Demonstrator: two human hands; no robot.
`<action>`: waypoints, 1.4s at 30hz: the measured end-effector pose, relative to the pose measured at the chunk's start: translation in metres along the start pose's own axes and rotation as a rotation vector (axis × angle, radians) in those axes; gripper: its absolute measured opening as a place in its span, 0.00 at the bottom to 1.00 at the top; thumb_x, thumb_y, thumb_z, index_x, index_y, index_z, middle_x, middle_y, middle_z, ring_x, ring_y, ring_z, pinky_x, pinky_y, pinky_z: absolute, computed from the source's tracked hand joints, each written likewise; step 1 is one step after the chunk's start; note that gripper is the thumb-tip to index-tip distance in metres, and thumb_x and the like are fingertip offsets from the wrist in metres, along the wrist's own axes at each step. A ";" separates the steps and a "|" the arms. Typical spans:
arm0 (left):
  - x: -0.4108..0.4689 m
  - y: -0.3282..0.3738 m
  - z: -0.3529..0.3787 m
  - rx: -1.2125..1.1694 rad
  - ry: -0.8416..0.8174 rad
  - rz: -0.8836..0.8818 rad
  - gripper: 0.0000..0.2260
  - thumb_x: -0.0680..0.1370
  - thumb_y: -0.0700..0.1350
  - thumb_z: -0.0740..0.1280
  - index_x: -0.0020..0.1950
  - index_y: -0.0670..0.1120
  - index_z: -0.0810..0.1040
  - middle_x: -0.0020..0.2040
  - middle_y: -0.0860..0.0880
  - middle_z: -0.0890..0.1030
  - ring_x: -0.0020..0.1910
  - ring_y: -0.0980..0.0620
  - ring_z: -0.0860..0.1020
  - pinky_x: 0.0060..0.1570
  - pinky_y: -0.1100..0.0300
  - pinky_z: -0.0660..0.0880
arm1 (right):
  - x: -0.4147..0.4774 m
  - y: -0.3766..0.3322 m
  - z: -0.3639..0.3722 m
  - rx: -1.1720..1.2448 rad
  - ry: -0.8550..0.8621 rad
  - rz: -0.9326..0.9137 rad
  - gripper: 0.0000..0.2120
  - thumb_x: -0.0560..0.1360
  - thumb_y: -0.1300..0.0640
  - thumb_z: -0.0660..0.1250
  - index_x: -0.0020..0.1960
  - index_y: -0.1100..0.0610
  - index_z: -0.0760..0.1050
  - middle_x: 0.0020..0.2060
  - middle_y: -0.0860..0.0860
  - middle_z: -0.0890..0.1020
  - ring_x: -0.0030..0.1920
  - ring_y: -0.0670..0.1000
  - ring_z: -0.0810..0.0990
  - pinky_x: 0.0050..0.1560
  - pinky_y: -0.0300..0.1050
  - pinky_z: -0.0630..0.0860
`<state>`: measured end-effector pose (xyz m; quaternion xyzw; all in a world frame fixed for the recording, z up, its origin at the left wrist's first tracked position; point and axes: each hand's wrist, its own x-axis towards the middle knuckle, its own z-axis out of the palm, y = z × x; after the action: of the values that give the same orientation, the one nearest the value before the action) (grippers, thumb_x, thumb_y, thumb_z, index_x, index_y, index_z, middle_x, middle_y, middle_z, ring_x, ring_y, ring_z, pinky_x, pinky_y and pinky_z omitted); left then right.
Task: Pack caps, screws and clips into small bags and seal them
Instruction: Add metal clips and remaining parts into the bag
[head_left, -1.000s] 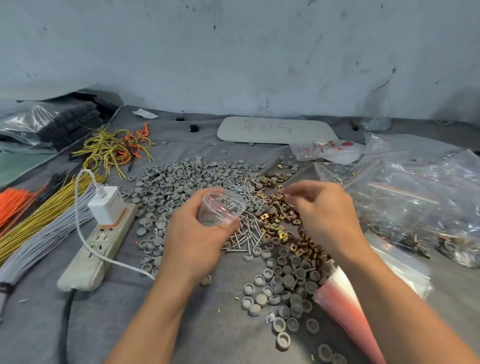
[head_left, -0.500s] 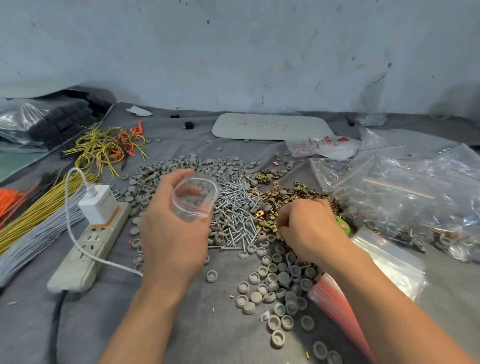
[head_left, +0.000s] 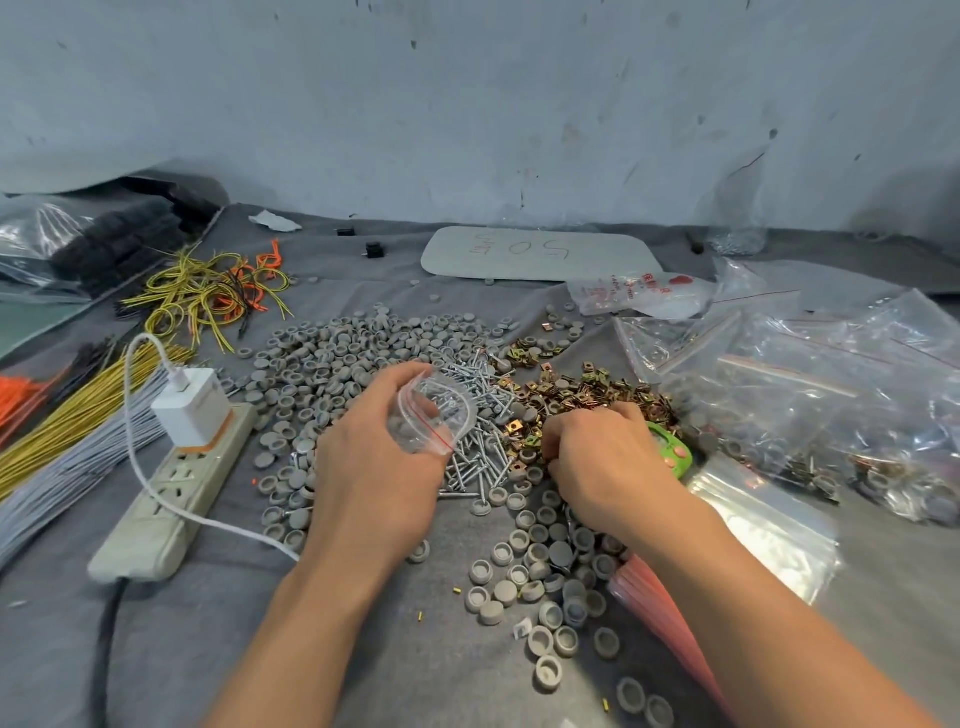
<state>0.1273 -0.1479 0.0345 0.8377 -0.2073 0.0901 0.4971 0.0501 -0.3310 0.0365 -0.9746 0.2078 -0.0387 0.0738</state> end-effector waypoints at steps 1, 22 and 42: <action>0.000 0.000 0.000 0.001 -0.005 0.001 0.24 0.74 0.44 0.76 0.59 0.70 0.74 0.46 0.68 0.81 0.43 0.69 0.78 0.33 0.74 0.69 | -0.001 0.000 -0.001 0.018 0.009 0.012 0.10 0.75 0.64 0.66 0.47 0.51 0.82 0.40 0.50 0.85 0.47 0.55 0.79 0.59 0.46 0.60; -0.005 0.009 0.017 0.227 -0.116 0.044 0.32 0.72 0.47 0.77 0.70 0.67 0.68 0.57 0.57 0.79 0.54 0.55 0.77 0.53 0.57 0.72 | -0.012 0.013 -0.015 0.488 0.102 0.135 0.09 0.80 0.54 0.70 0.41 0.48 0.80 0.38 0.47 0.84 0.40 0.50 0.83 0.47 0.52 0.82; -0.025 0.041 0.029 0.003 -0.105 0.398 0.09 0.71 0.48 0.80 0.48 0.58 0.85 0.40 0.65 0.82 0.44 0.64 0.81 0.79 0.61 0.53 | -0.029 0.021 -0.032 1.335 -0.246 0.008 0.11 0.79 0.70 0.64 0.40 0.60 0.76 0.28 0.53 0.72 0.27 0.47 0.68 0.30 0.35 0.65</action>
<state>0.0853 -0.1838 0.0443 0.7846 -0.3944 0.1429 0.4566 0.0118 -0.3419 0.0635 -0.7168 0.1333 -0.0471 0.6828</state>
